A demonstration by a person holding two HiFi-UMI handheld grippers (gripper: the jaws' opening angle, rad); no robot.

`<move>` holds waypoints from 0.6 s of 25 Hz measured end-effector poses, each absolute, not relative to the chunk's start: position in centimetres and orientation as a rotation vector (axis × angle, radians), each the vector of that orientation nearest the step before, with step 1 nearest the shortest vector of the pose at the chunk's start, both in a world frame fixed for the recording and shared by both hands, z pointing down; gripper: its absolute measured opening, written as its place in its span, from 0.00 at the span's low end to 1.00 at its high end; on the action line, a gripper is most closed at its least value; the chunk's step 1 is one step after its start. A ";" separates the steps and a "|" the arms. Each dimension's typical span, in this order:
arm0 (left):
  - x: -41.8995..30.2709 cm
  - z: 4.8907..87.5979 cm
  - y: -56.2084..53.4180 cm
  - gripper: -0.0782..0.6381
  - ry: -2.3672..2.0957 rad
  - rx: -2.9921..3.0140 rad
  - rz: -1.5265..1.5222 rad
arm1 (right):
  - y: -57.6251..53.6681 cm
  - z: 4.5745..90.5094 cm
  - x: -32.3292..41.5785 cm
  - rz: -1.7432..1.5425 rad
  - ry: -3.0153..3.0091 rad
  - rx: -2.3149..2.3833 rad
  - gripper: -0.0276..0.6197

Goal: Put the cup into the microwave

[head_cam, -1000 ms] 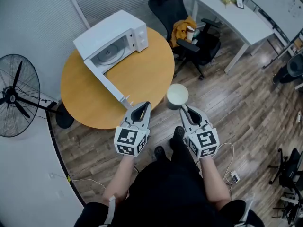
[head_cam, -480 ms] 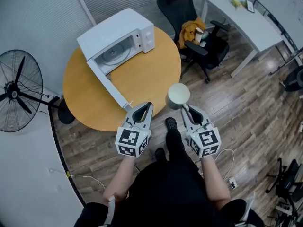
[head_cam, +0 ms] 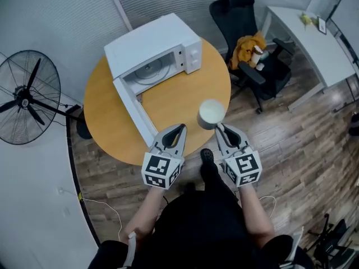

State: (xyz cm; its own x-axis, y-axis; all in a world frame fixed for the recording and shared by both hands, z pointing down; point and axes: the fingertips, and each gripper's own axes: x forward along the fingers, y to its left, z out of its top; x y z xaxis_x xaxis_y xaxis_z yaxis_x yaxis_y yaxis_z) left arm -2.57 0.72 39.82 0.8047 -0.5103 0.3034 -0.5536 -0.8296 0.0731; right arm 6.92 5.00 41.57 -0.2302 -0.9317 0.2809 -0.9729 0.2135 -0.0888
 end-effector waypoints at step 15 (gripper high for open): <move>-0.2 40.7 -8.7 0.10 -1.166 2.642 0.386 | -8.1 43.7 9.5 0.358 -2.499 1.487 0.13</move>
